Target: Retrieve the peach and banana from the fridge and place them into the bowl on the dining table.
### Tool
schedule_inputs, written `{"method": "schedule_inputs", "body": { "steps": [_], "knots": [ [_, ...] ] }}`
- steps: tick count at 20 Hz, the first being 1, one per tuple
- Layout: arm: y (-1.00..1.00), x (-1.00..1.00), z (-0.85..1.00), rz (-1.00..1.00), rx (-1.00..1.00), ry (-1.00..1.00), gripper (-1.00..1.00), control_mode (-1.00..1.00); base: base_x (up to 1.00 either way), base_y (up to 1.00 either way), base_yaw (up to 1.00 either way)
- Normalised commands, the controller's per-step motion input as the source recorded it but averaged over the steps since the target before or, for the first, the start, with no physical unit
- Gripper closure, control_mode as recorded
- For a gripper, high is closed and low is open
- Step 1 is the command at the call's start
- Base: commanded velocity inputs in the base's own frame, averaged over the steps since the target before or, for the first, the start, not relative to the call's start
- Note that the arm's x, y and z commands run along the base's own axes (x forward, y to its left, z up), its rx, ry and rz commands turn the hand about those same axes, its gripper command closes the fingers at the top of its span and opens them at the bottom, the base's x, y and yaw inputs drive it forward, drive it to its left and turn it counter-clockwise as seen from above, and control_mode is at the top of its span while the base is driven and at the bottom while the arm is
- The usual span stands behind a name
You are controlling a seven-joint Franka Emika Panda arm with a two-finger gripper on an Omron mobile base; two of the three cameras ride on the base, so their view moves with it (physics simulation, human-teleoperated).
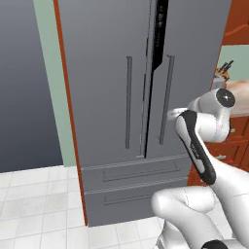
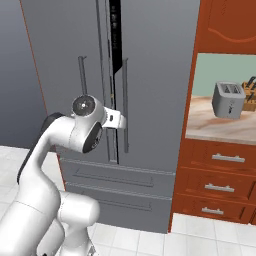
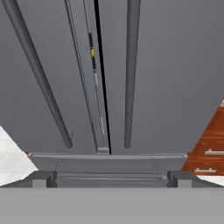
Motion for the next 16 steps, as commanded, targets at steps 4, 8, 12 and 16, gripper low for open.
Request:
{"method": "schedule_inputs", "body": {
  "steps": [4, 8, 12, 16],
  "knots": [
    [-0.17, 0.65, 0.1, 0.0, 0.0, -0.12, -1.0, -1.0, 0.0, 0.0, 0.0],
    [-0.13, 0.64, 0.05, 0.0, 0.0, -0.12, -1.0, -1.0, 0.0, 0.0, 0.0],
    [-0.15, 0.66, 0.16, 0.0, 0.01, -0.01, -1.0, -1.0, 0.0, 0.0, 0.0],
    [-0.08, 0.73, 0.12, 0.0, 0.0, 0.0, -1.0, -1.0, 0.0, 0.0, 0.0]
  ]
}}
